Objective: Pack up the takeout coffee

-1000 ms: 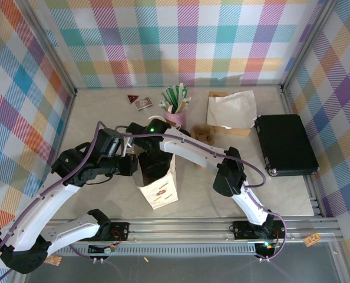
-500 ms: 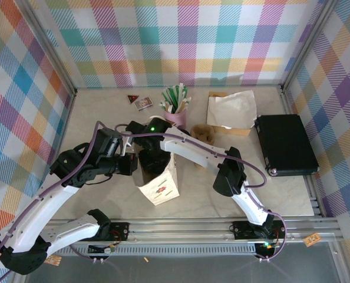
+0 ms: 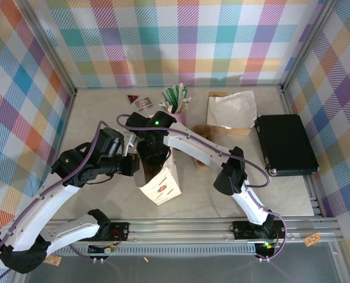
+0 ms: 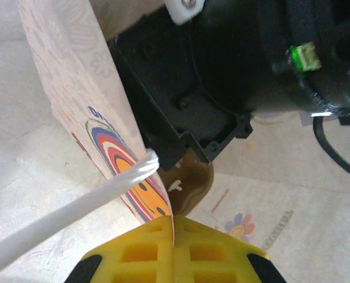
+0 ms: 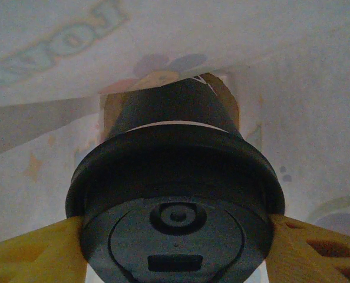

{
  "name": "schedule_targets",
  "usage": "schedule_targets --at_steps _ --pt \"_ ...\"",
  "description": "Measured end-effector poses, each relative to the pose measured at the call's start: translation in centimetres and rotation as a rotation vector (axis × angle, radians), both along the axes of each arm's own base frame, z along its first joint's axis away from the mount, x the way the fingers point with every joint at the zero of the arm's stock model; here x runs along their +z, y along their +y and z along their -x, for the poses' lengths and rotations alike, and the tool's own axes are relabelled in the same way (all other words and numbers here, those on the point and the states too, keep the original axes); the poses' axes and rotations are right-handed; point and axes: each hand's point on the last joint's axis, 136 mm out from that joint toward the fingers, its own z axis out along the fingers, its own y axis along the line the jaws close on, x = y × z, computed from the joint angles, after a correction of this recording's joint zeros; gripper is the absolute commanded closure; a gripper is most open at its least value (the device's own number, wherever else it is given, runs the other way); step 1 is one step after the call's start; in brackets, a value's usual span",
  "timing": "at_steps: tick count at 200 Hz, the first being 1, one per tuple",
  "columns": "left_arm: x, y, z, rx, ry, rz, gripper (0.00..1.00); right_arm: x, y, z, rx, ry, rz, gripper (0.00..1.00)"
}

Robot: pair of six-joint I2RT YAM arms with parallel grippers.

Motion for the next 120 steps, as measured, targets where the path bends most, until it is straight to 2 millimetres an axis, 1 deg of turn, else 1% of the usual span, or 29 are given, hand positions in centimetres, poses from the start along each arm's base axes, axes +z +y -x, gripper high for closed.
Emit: schedule_targets --at_steps 33,74,101,120 --pt "-0.3 -0.1 0.1 -0.015 0.01 -0.014 1.0 0.6 0.4 -0.1 0.002 -0.007 -0.026 0.3" --pt "-0.3 -0.1 0.1 -0.018 0.009 -0.017 1.0 0.7 0.4 -0.1 0.011 -0.006 -0.024 0.31" --pt "-0.4 0.0 0.1 -0.021 0.011 -0.021 1.0 0.6 0.2 0.2 0.03 0.002 -0.012 0.33" --pt "-0.6 0.0 0.1 -0.026 0.013 -0.029 1.0 1.0 0.2 0.5 0.047 0.011 -0.015 0.35"
